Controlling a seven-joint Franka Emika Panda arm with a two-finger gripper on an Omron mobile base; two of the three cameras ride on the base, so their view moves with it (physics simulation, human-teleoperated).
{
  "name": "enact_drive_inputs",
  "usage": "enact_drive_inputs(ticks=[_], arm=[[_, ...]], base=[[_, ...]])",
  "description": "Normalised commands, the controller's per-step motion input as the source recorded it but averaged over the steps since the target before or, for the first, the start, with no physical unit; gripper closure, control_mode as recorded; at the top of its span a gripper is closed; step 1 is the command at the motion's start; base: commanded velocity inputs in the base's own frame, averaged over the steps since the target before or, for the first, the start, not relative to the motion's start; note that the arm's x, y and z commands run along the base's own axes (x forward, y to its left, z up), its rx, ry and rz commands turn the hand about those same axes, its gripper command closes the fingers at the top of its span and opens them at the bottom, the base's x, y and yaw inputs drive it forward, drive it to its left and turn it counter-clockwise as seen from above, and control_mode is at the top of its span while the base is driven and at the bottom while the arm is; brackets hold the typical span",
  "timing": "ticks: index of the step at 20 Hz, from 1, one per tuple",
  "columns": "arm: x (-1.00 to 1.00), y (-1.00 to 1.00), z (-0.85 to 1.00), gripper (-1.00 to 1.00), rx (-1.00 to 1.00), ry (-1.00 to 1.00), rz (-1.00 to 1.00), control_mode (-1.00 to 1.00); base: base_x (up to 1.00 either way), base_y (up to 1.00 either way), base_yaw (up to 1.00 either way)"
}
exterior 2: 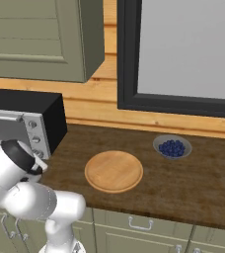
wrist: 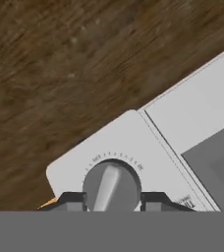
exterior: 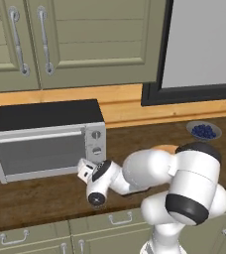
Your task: Pick up the kebab skewer and baguette bread, and place them inside the toaster oven. Close the toaster oven door and start by setting the timer.
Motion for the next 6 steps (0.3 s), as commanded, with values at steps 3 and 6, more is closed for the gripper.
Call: enact_drive_inputs(ticks=[3, 6], arm=[[0.06, -0.05, 0.00, 1.00, 0.36, 0.00, -0.09, -1.00], [0.03, -0.17, 0.00, 1.00, 0.36, 0.00, -0.09, -1.00]], base=[[0.00, 0.00, 0.00], [0.00, 0.00, 0.00]])
